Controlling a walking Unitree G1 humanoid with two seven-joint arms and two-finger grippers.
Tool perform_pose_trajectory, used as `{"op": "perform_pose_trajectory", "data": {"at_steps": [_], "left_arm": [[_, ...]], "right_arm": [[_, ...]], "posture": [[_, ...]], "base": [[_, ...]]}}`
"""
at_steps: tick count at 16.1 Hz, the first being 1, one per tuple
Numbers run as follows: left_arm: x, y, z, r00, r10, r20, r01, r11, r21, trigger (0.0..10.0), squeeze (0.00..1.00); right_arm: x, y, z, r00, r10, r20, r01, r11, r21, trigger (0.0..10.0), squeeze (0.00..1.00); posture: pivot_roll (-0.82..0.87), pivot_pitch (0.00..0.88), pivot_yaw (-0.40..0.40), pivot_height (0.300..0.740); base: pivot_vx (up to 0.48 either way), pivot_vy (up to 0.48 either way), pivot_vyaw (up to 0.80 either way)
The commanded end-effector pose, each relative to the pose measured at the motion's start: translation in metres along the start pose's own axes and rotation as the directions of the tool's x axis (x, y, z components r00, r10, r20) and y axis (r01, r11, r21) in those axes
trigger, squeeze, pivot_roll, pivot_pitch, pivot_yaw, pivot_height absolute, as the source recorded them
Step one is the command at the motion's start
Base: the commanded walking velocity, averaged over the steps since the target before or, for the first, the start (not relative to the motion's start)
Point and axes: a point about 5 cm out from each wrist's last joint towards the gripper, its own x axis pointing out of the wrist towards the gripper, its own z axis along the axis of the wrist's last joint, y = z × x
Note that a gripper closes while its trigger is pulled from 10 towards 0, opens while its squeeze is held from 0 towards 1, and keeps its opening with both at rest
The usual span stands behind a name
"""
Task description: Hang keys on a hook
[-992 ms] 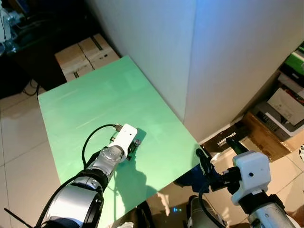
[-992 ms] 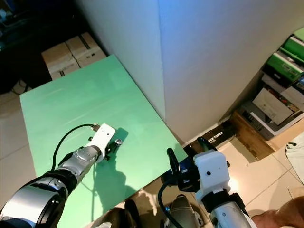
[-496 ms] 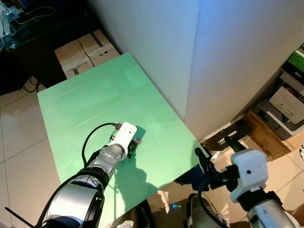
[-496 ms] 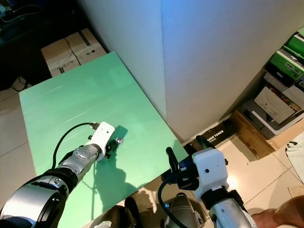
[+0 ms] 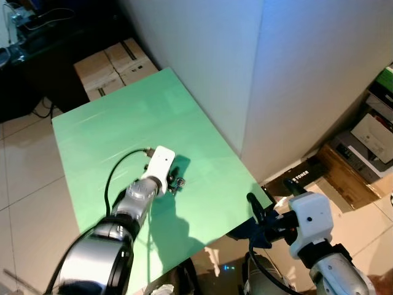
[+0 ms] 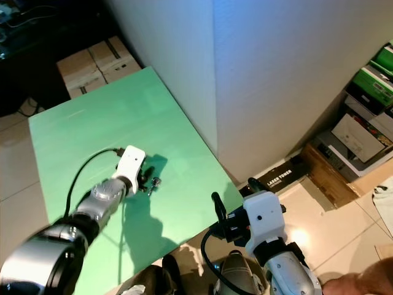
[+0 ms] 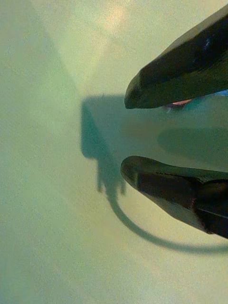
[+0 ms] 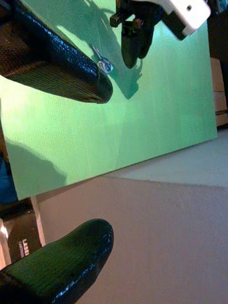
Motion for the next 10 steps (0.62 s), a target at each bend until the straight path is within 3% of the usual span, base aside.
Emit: {"op": "perform_pose_trajectory", "data": {"at_steps": [1, 5, 7, 10], "left_arm": [[-0.004, 0.002, -0.011, 1.0, -0.004, -0.009, 0.004, 0.999, -0.034, 10.0, 0.0], [-0.018, -0.002, -0.038, 0.999, -0.035, -0.007, 0.034, 0.995, -0.089, 10.0, 0.0], [-0.023, -0.012, -0.055, 0.999, -0.033, -0.033, 0.027, 0.983, -0.183, 10.0, 0.0], [-0.024, -0.022, -0.06, 0.999, -0.042, -0.028, 0.034, 0.972, -0.234, 10.0, 0.0]], "right_arm": [[0.0, 0.003, -0.002, 1.0, 0.009, 0.0, -0.009, 1.0, 0.01, 10.0, 0.0], [0.002, 0.002, -0.004, 1.0, 0.013, 0.002, -0.013, 1.0, 0.012, 10.0, 0.0], [0.002, 0.003, -0.003, 0.999, 0.035, 0.005, -0.035, 0.999, 0.011, 10.0, 0.0], [0.001, 0.004, -0.003, 0.999, 0.043, 0.006, -0.043, 0.999, 0.012, 10.0, 0.0]], "posture": [[-0.35, 0.204, 0.186, 0.74], [-0.33, 0.202, 0.179, 0.74], [-0.33, 0.207, 0.161, 0.74], [-0.33, 0.206, 0.157, 0.74]], "base": [[0.0, 0.0, 0.0], [0.0, 0.0, 0.0], [0.0, 0.0, 0.0], [0.0, 0.0, 0.0]]}}
